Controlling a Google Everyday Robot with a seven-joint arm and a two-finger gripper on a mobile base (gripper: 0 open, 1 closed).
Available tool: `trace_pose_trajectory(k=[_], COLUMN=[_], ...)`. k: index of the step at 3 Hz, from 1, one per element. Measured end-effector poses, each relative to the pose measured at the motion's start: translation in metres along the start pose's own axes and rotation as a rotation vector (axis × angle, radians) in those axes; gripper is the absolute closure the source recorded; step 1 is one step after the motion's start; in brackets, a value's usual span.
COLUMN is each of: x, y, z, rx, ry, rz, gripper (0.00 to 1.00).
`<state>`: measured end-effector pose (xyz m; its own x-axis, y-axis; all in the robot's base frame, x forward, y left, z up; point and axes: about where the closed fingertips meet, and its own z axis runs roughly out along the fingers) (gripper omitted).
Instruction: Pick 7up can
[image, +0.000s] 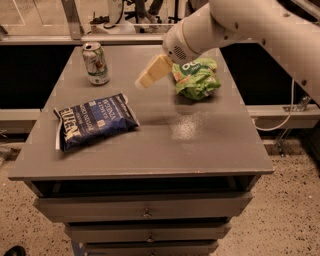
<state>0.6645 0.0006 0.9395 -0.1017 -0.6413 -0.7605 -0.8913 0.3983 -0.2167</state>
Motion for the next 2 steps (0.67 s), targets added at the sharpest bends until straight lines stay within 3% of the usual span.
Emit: trace_pose_trajectory(k=[1, 2], x=[-0.019, -0.038], y=[-0.017, -0.033], z=[0.056, 0.111], rx=[0.019, 0.006], ry=[-0.134, -0.241], rz=[0.073, 0.125], gripper=[0.0, 0.0])
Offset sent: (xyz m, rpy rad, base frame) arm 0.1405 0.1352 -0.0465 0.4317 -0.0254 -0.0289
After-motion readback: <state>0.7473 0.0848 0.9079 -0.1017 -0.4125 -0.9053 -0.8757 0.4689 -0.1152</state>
